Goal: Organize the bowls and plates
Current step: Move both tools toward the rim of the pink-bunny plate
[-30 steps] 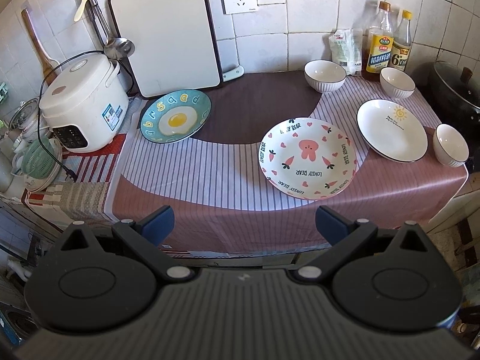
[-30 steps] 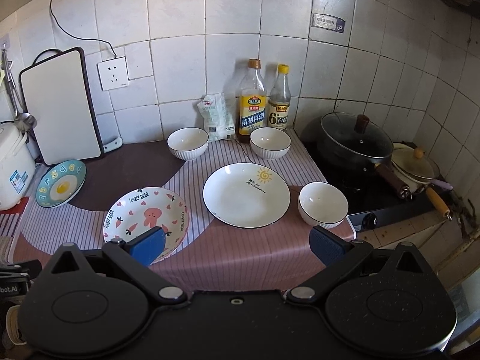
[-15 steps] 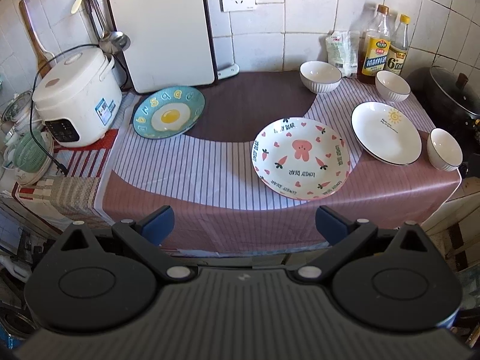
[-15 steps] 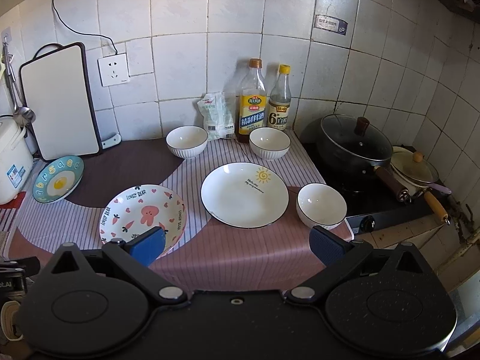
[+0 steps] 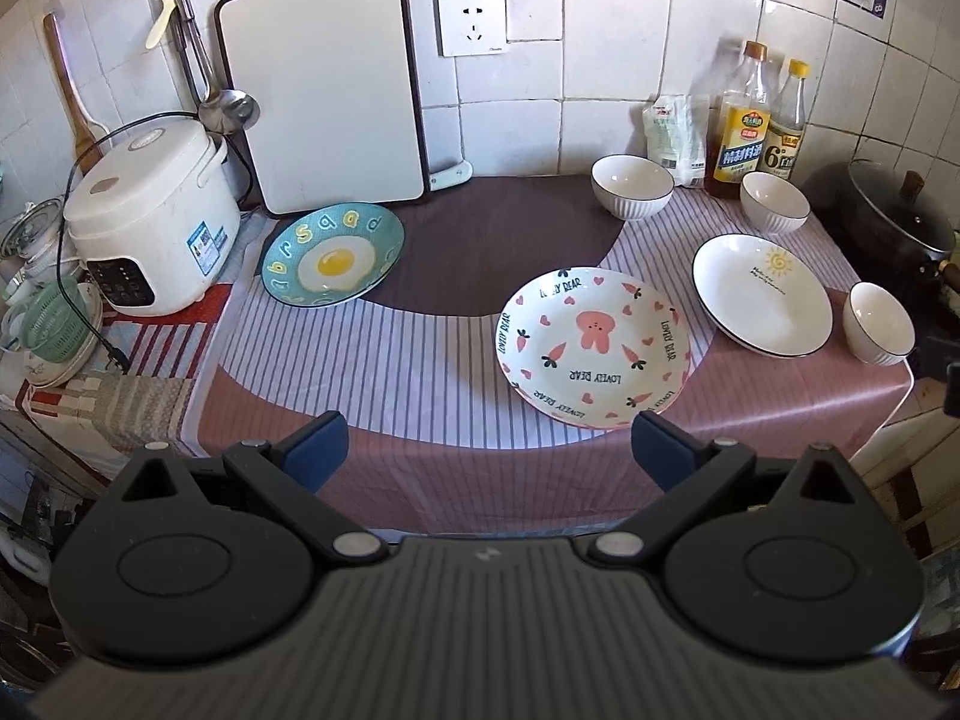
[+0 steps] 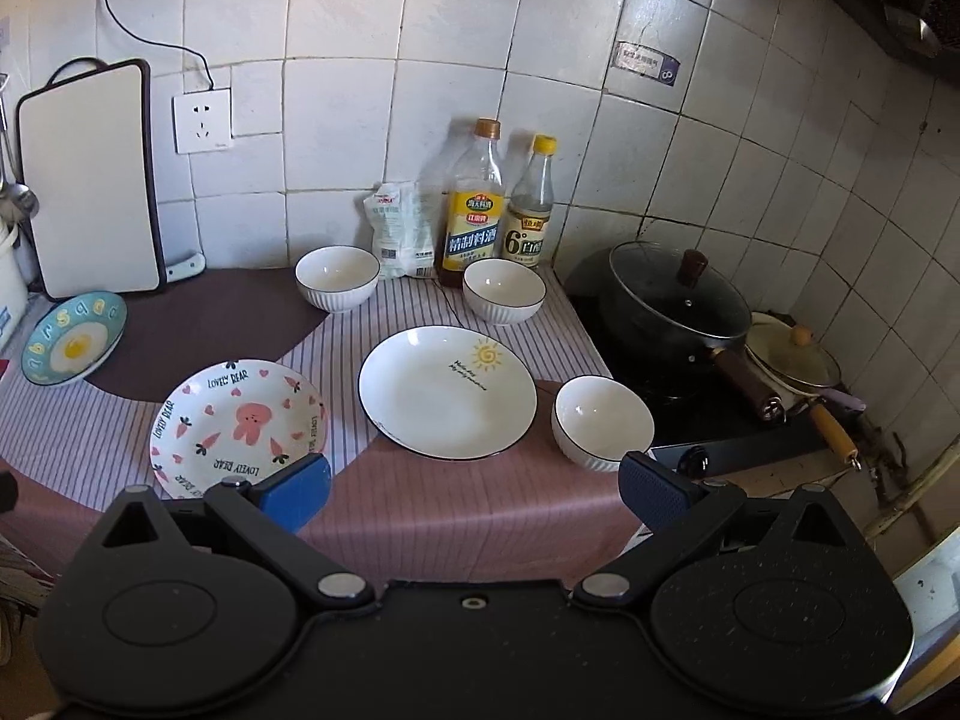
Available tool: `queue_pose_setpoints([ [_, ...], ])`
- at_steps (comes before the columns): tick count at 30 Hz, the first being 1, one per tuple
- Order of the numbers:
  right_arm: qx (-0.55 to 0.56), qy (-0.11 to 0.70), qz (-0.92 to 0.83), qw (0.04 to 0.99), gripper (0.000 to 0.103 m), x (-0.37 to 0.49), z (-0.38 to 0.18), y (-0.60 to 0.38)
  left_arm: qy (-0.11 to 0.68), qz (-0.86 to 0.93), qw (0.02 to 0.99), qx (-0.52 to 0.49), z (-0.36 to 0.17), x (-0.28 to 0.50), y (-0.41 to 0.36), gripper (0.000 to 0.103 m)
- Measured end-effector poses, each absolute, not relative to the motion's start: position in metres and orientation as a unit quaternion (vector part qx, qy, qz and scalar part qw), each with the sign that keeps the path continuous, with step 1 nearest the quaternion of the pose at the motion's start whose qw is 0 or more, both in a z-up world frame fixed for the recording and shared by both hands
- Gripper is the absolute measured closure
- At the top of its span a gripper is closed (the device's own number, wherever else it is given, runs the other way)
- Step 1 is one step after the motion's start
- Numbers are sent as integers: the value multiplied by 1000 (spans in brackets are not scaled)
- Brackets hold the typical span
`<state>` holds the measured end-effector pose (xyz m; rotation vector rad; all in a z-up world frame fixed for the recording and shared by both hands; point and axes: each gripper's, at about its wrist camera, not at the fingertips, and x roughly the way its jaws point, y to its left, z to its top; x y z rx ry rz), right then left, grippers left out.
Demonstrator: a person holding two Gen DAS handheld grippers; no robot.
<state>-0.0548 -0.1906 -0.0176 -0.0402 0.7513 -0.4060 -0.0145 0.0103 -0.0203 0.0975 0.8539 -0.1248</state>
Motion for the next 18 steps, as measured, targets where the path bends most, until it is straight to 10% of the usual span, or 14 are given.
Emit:
queue_pose_setpoints([
  [18,-24,349,-163,923,0,-57,-22,-187,367,-94,925,32,-16,-23,15,0],
])
